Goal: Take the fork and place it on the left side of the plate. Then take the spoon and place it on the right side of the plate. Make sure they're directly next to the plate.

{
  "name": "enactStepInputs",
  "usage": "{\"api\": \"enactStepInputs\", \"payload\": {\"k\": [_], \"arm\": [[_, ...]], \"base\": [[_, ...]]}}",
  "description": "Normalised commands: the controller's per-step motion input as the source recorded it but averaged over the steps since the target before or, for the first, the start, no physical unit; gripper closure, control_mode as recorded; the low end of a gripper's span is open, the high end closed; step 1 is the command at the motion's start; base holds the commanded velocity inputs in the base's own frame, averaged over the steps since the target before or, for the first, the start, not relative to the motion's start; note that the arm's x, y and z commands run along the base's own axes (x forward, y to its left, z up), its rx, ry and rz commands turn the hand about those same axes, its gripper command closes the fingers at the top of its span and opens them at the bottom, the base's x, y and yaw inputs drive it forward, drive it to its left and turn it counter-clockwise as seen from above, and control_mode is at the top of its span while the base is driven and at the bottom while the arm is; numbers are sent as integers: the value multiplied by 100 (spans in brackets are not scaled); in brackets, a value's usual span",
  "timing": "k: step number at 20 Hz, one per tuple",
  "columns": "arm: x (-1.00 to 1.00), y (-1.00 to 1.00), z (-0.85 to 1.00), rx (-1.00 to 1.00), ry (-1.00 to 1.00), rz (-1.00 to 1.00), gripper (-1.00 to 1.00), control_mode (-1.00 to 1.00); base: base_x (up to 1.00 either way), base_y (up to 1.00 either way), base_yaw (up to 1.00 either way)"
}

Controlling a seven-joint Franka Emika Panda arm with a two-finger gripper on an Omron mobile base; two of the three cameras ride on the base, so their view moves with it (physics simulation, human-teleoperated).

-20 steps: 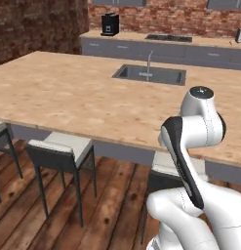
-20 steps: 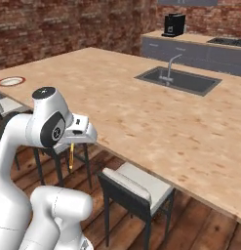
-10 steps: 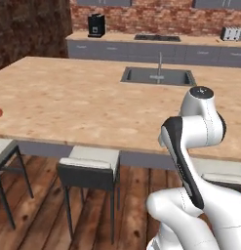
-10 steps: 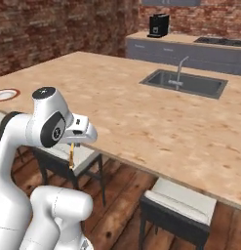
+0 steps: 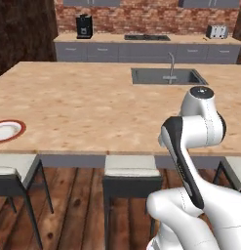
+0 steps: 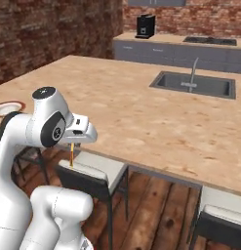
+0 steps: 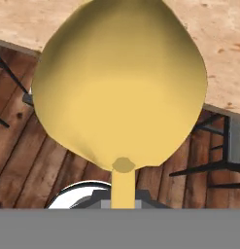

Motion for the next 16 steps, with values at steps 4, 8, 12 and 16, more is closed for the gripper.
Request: {"api": "enactStepInputs", "payload": {"k": [4,8,12,16], "arm": [[0,0,0,0,0,0,100,100],[0,0,0,0,0,0,100,100],[0,0,0,0,0,0,100,100],[0,0,0,0,0,0,100,100]], "base": [[47,100,-29],[46,100,-29],[44,100,-29],[43,100,-30]]}}
